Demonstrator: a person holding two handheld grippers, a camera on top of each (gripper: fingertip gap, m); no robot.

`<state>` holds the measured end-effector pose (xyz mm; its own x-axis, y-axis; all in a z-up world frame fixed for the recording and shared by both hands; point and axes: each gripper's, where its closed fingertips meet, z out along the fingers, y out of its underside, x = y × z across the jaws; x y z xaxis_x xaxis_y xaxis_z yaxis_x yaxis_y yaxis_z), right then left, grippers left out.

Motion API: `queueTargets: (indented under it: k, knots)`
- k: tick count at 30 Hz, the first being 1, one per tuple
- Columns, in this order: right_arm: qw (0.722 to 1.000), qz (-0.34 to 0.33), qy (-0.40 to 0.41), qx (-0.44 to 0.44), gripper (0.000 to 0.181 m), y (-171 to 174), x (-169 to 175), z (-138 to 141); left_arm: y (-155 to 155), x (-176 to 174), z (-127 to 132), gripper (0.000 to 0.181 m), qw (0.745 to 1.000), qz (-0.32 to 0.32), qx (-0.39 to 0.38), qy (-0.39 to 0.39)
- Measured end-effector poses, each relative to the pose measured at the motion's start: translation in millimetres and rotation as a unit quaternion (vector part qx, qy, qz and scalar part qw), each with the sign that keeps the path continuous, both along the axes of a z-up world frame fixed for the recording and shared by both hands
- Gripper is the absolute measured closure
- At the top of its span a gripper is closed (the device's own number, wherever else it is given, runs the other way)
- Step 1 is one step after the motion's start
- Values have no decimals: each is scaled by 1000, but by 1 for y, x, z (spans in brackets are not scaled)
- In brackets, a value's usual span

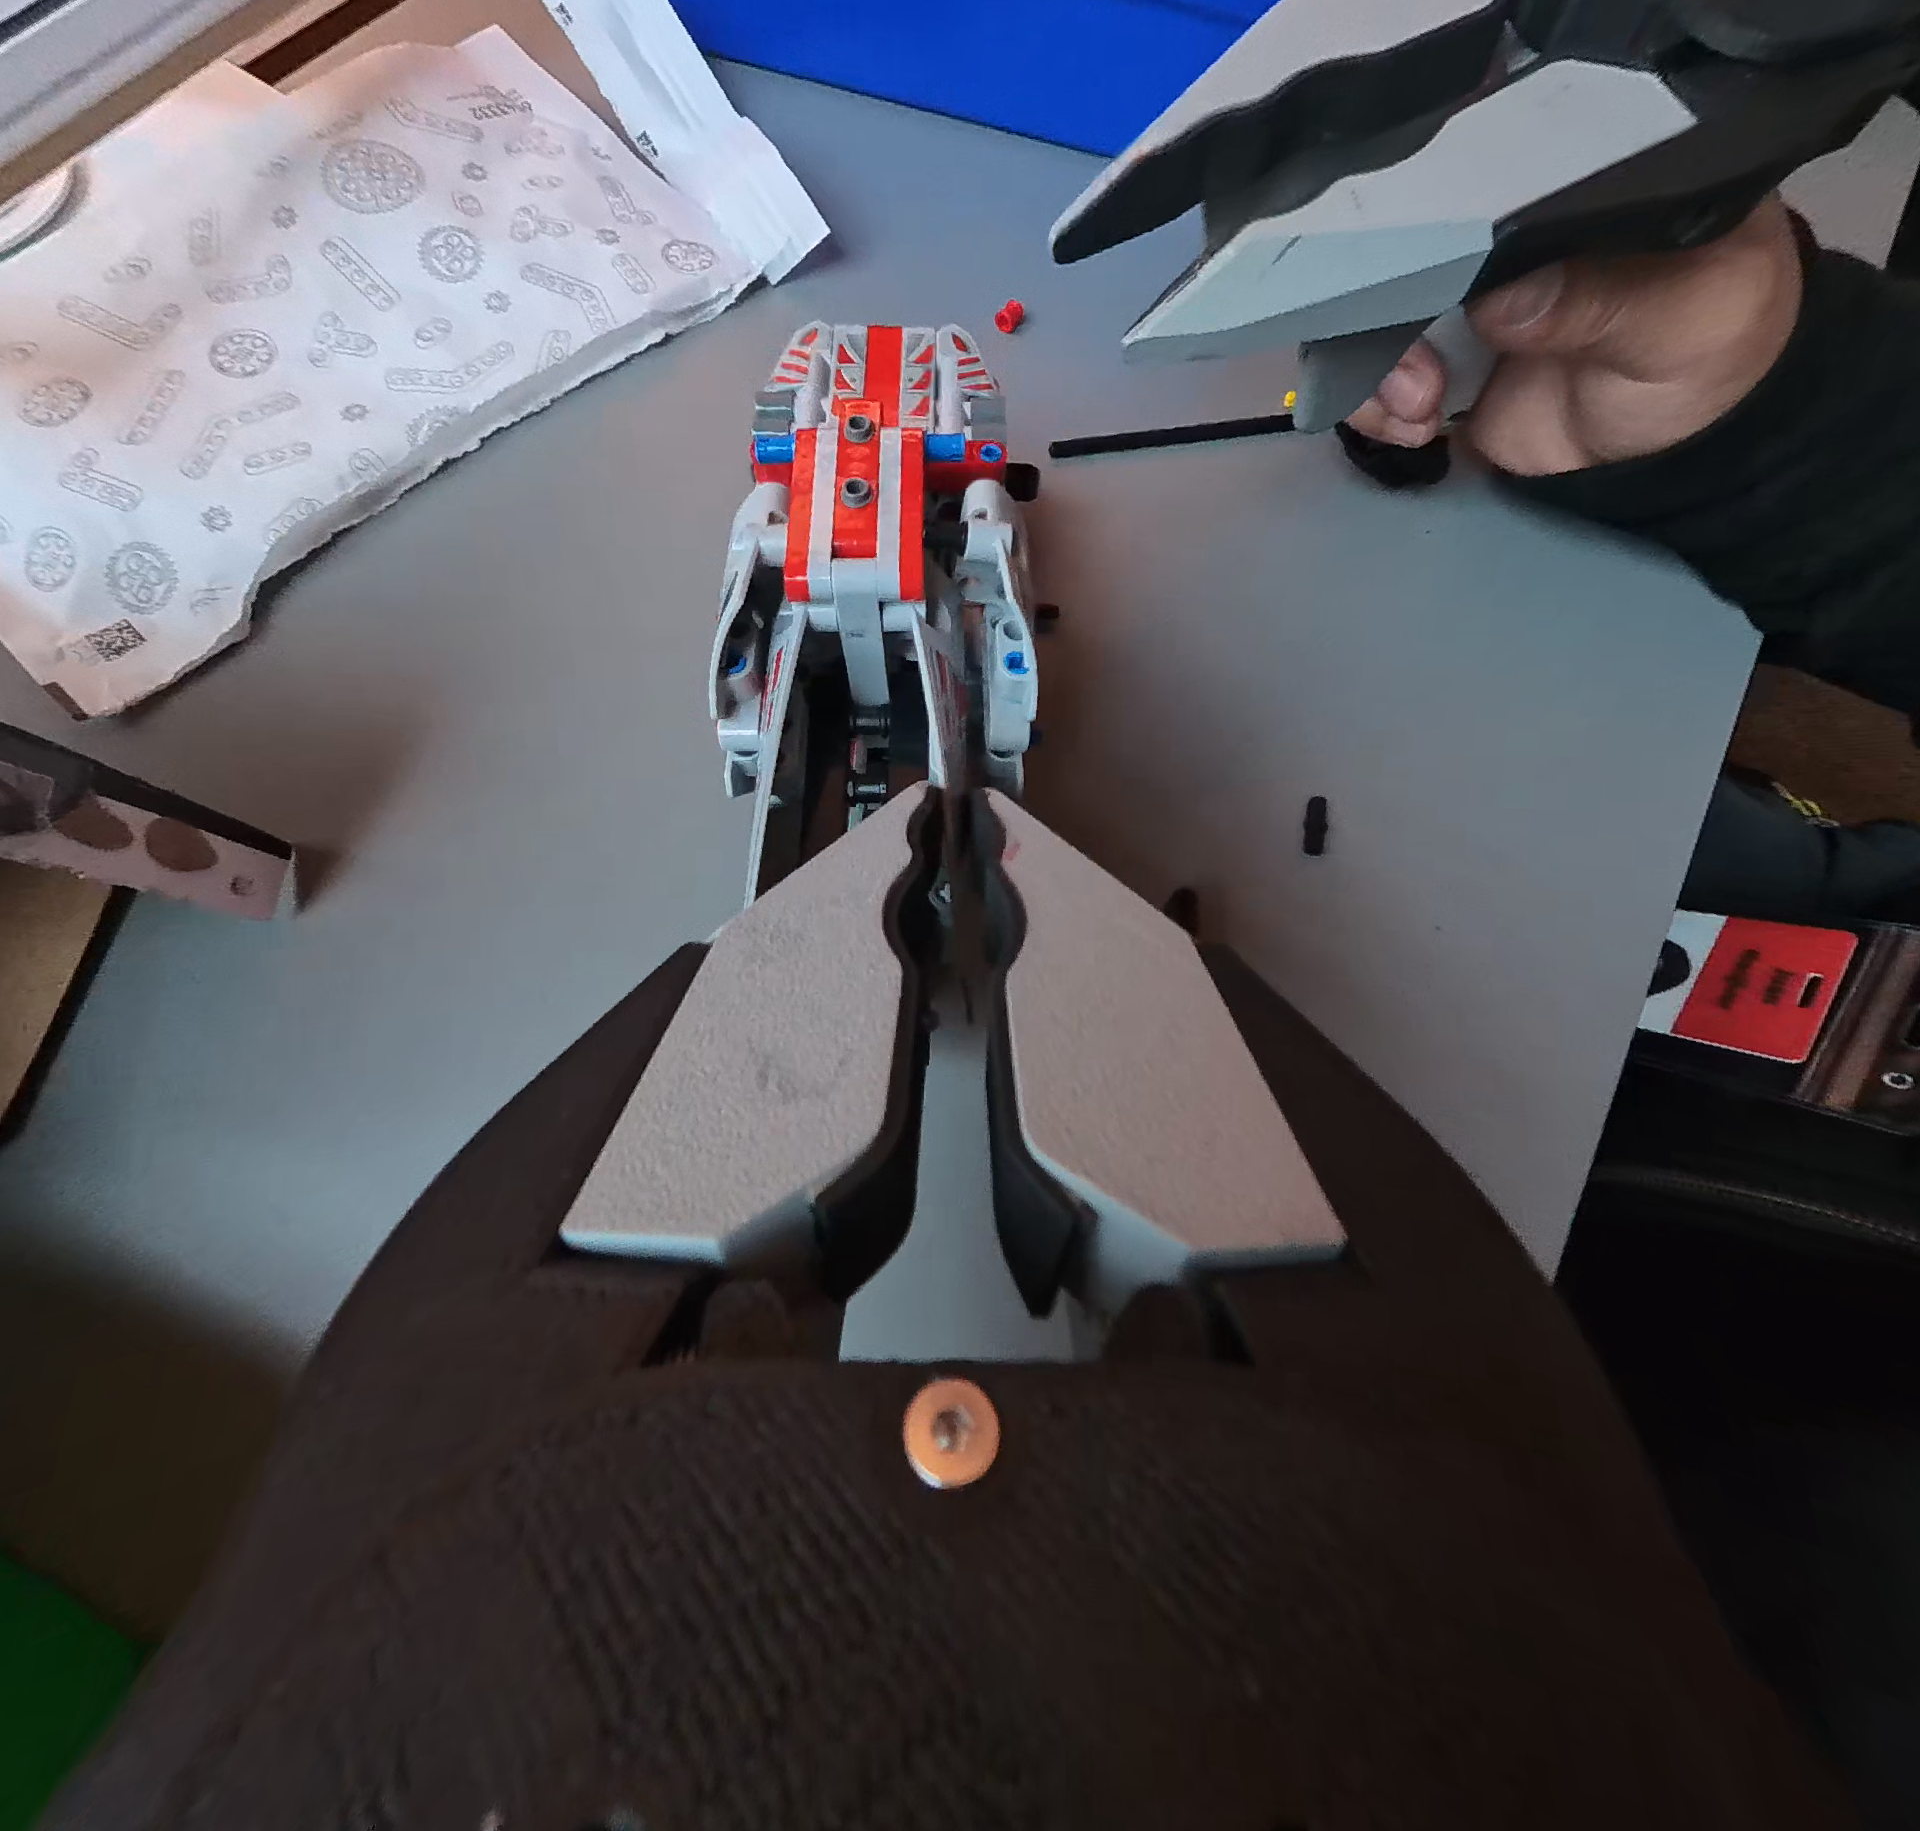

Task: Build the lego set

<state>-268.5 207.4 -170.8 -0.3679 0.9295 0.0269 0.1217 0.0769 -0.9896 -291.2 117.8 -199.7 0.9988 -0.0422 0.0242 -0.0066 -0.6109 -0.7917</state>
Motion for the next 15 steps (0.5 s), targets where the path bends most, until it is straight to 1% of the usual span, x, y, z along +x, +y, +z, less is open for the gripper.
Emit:
queueTargets:
  k: [3,5,6,7,8,9,11,12,15]
  knots:
    - [1000,-1,-2,12,159,-1,0,-2,-5,-4,5,179,1000,3,1,8]
    - [1000,-1,-5,23,159,-3,-1,-4,-6,-6,20,178,1000,8,30,-1]
    - [1000,-1,-7,30,159,-4,-1,-5,-6,-6,29,173,999,13,47,-7]
    - [999,-2,-9,38,159,-5,-2,-7,-5,-8,36,164,998,24,62,-9]
    - [999,-3,-10,45,159,-6,-3,-8,-3,-10,42,148,997,35,73,-7]
    - [999,-4,-12,52,159,-7,-4,-9,0,-12,44,130,996,43,78,-1]
    - [998,-6,-16,62,159,-9,-5,-12,9,-13,40,108,996,48,72,16]
    - [998,-6,-17,65,159,-10,-6,-13,14,-11,36,103,997,43,63,21]
    - [997,-1,-24,70,158,-13,-6,-16,31,-5,23,96,999,13,26,44]
